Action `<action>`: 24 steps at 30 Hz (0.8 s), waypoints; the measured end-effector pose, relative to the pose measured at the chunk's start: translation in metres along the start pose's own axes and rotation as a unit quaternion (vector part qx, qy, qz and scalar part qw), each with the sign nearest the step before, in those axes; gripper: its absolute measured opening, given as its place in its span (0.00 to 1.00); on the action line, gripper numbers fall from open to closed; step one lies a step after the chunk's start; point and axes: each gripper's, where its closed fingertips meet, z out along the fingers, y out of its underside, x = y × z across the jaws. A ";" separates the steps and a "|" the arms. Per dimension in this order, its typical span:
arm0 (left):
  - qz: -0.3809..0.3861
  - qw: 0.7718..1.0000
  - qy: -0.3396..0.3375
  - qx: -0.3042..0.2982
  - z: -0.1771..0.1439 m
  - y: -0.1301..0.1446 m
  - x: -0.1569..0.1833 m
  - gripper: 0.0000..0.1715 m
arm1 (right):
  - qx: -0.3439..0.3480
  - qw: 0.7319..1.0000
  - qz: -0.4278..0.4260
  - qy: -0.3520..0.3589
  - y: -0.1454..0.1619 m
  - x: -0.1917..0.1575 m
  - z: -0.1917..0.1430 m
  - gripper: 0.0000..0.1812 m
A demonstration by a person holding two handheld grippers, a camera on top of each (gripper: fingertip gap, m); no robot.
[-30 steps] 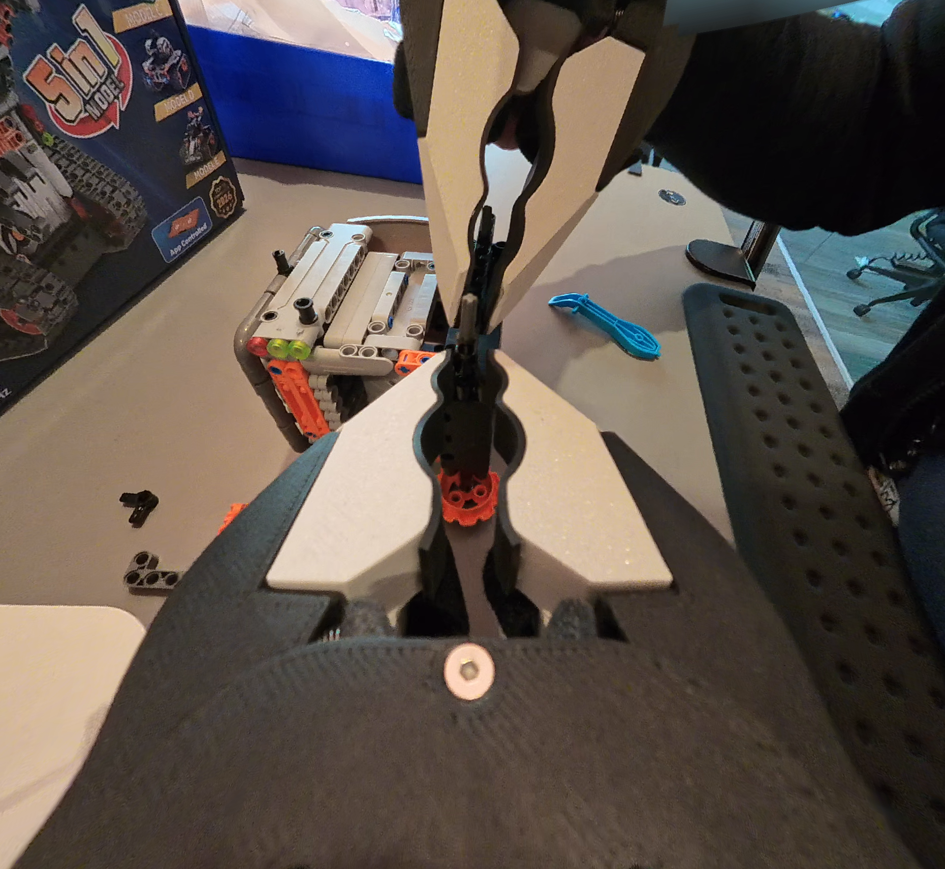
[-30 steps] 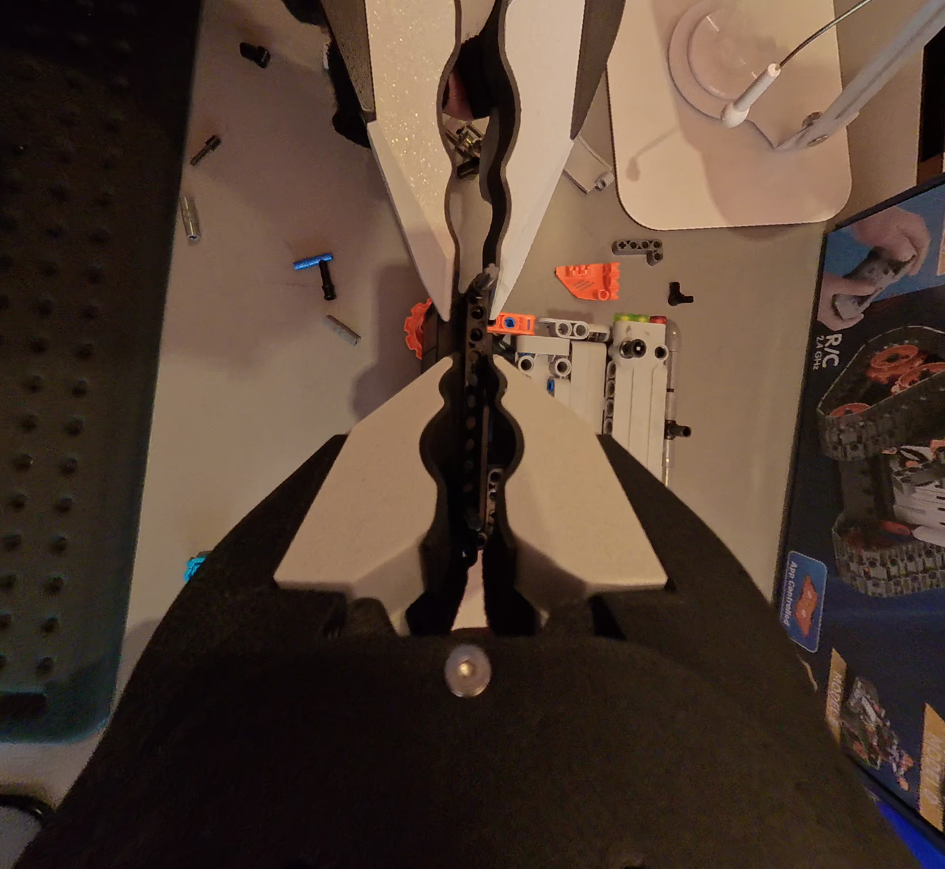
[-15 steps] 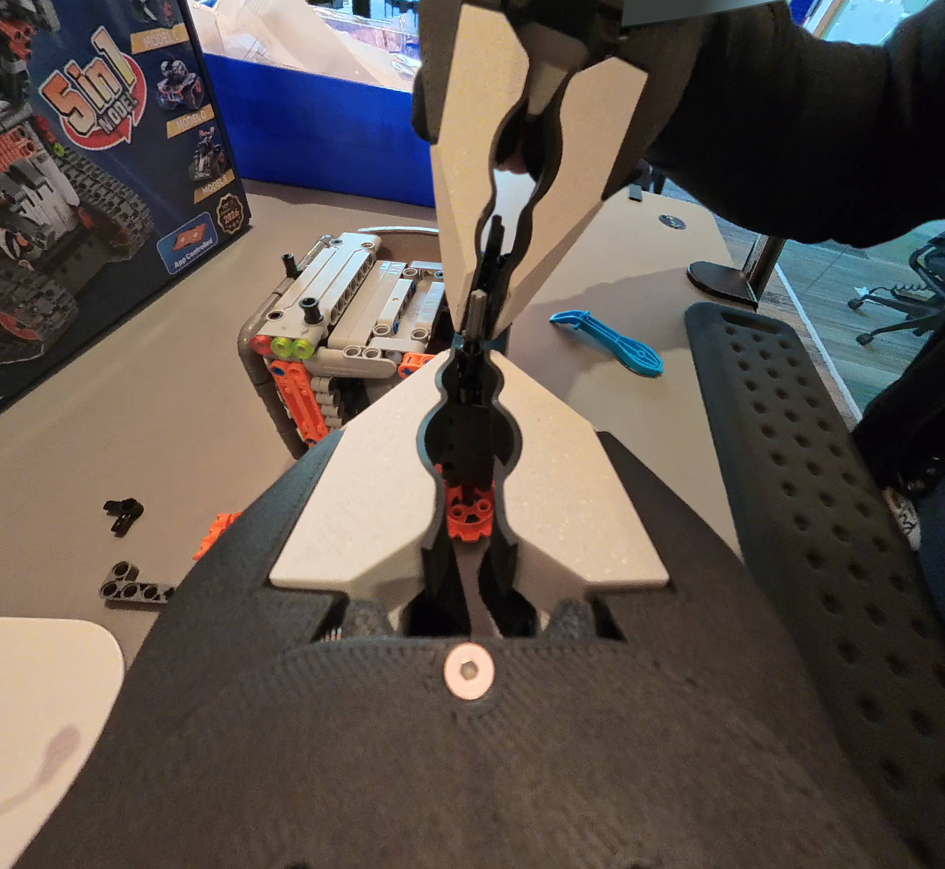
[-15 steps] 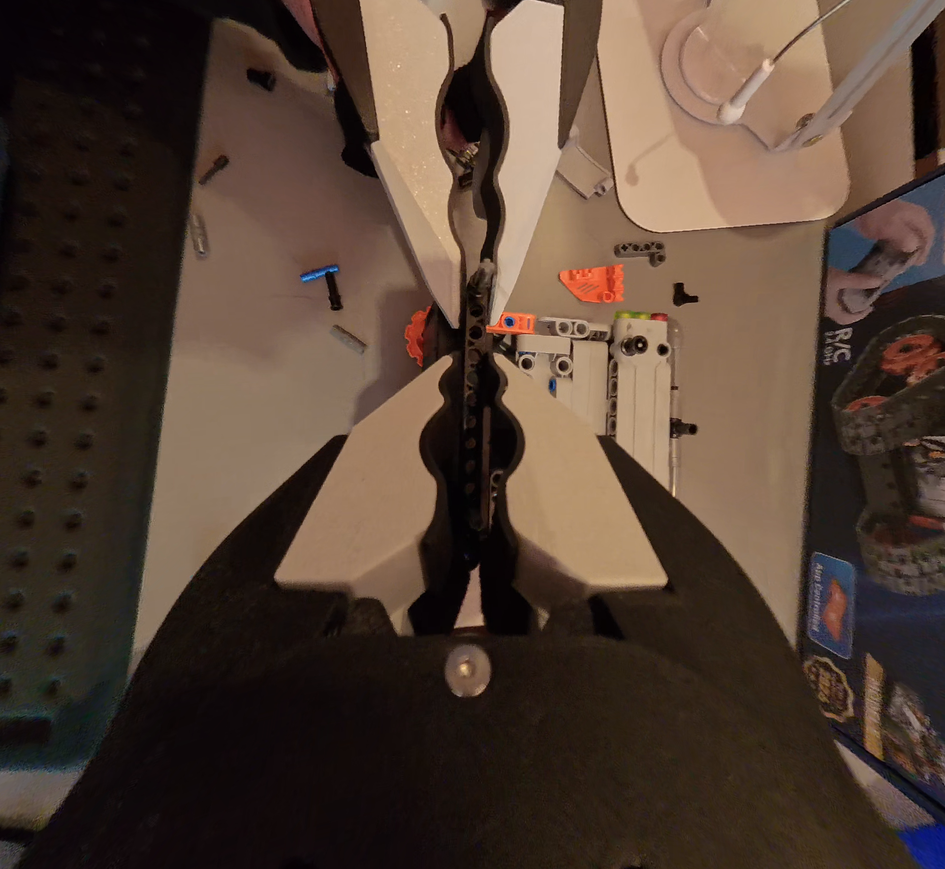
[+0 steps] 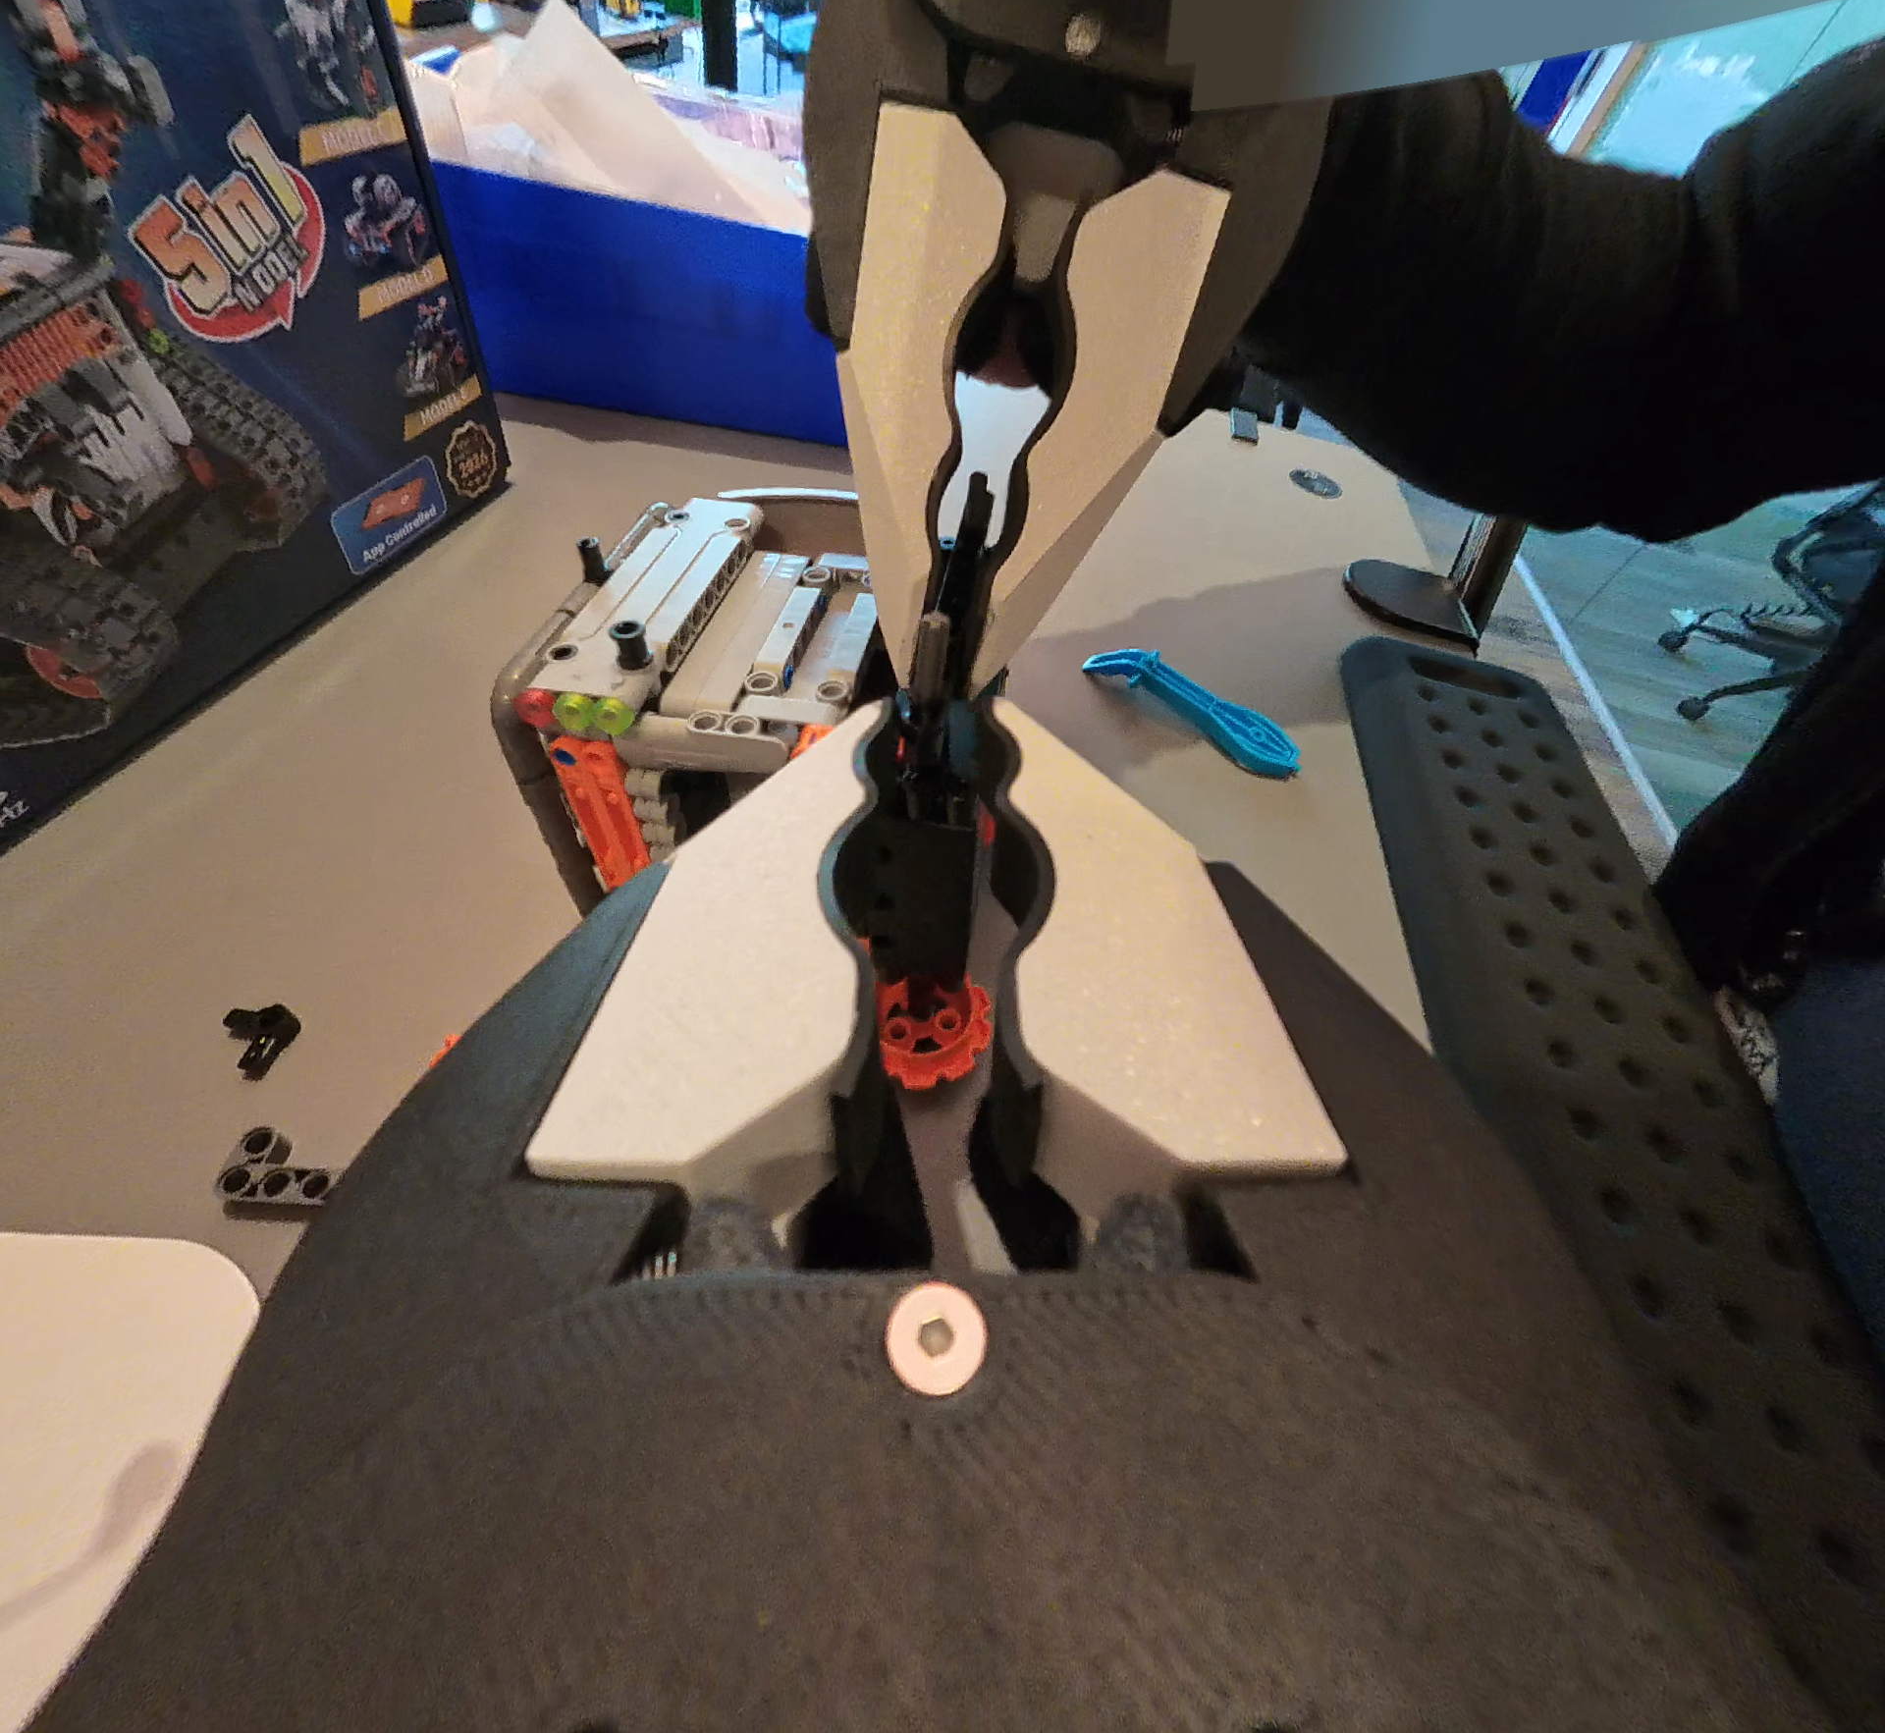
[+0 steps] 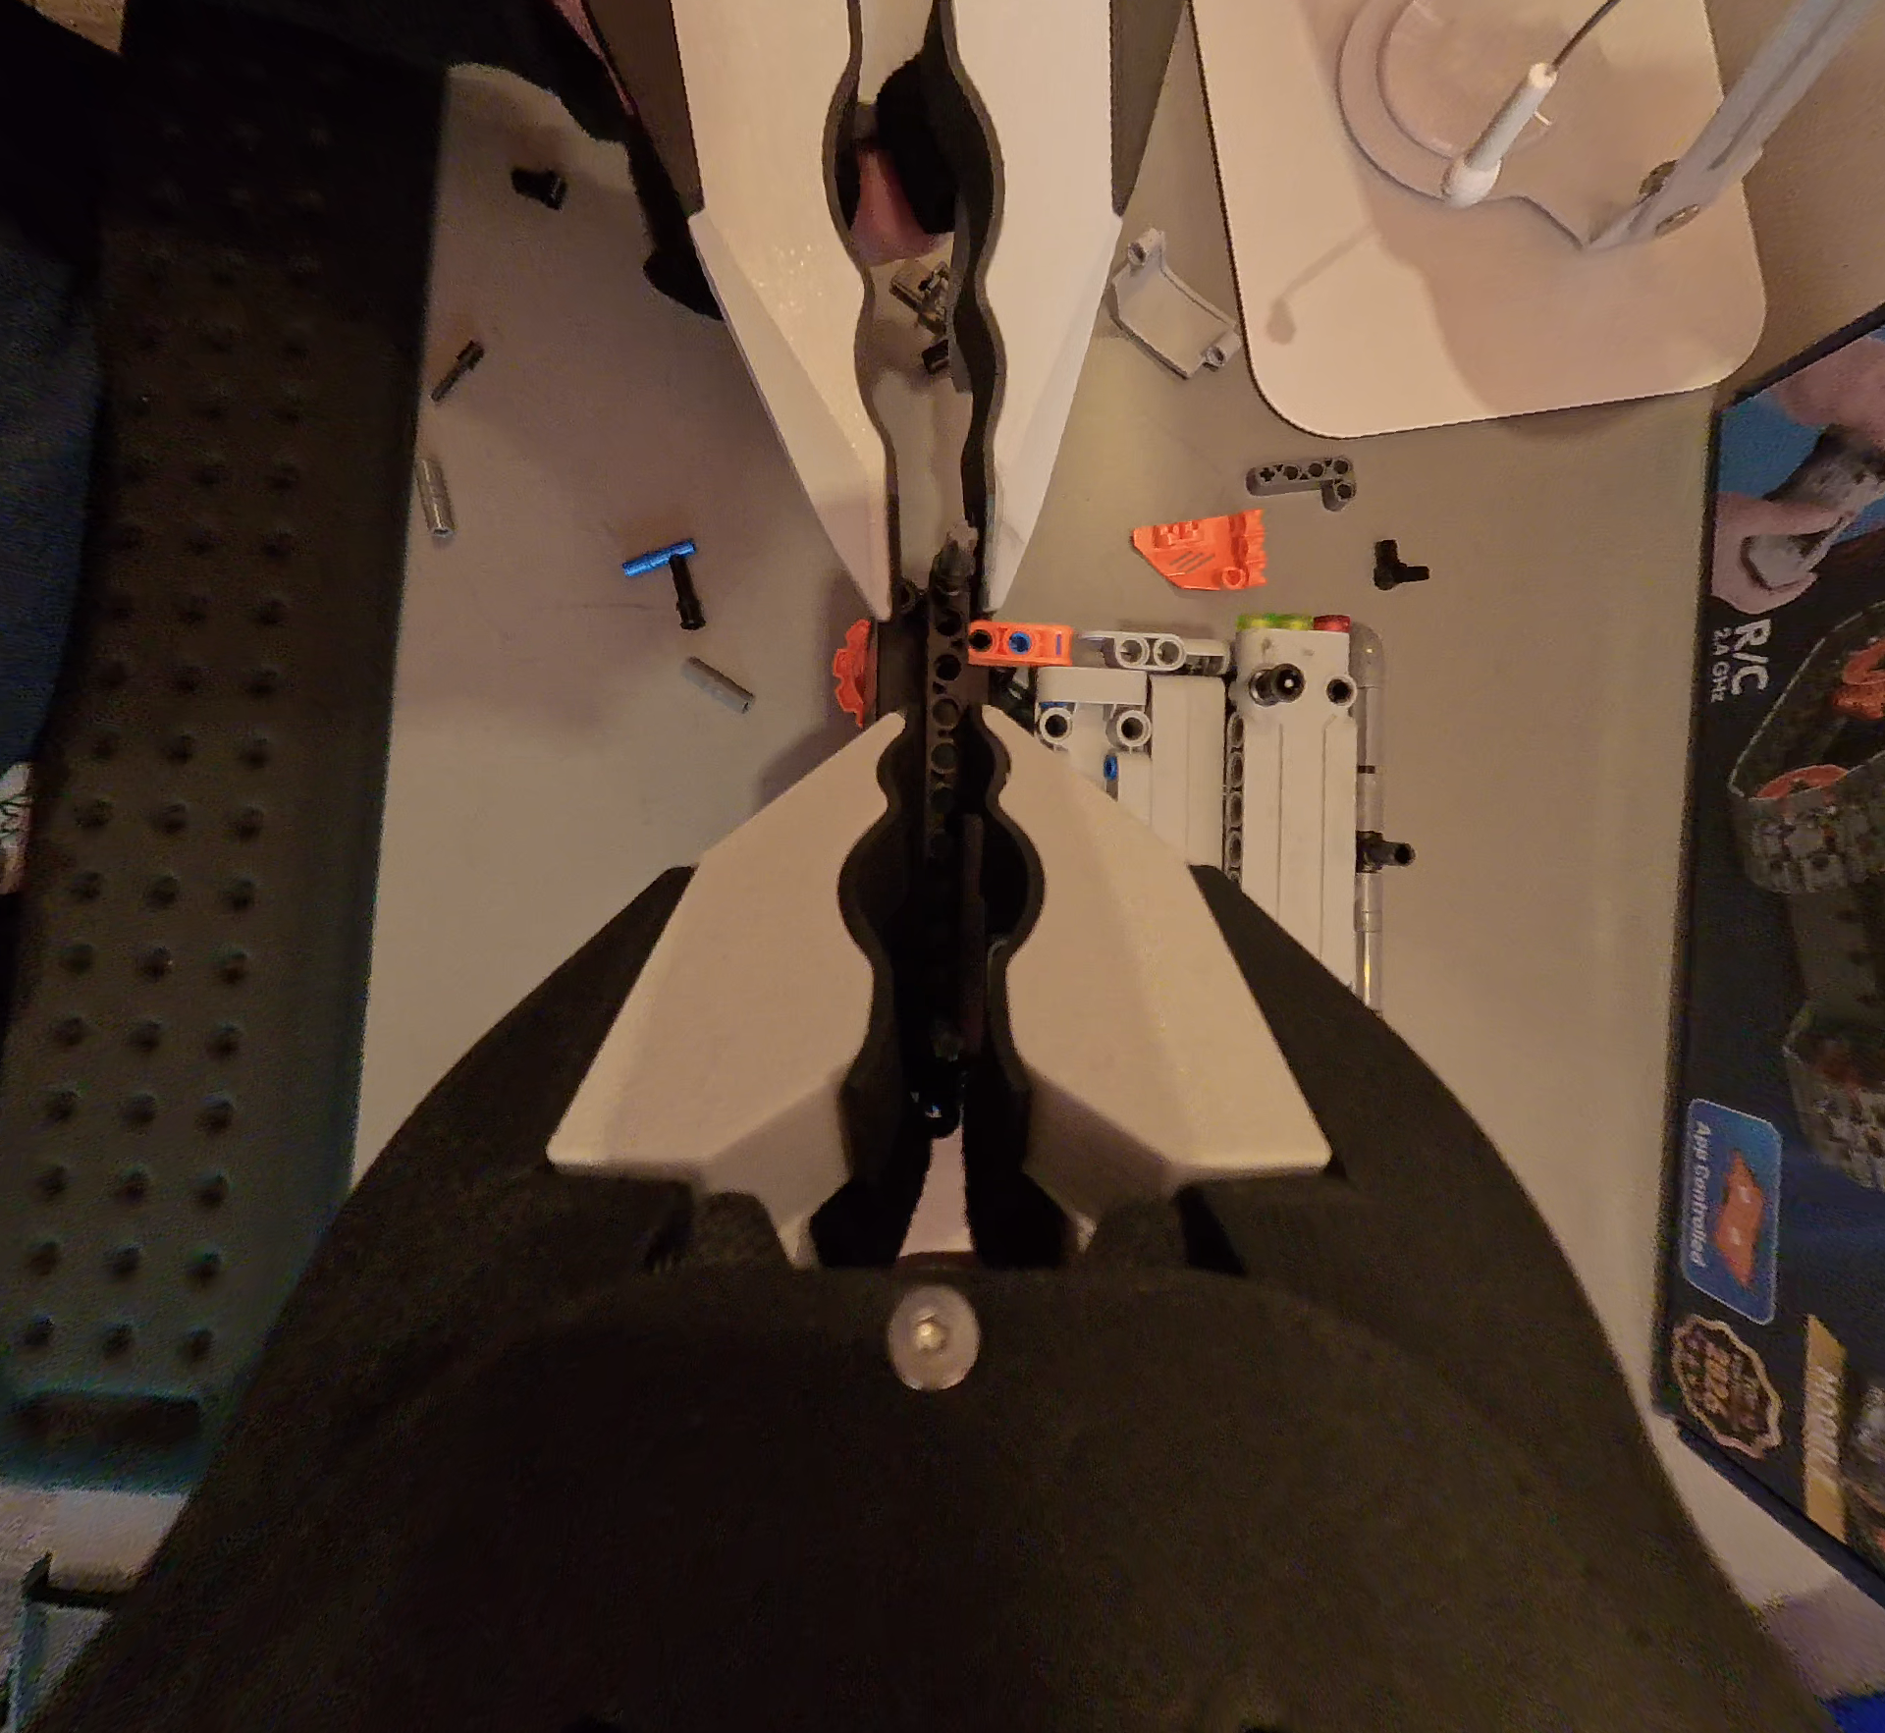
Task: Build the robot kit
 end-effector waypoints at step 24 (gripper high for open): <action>-0.022 0.999 0.015 -0.028 0.006 0.011 0.002 0.18 | 0.036 0.999 -0.008 -0.008 -0.006 -0.003 0.001 0.03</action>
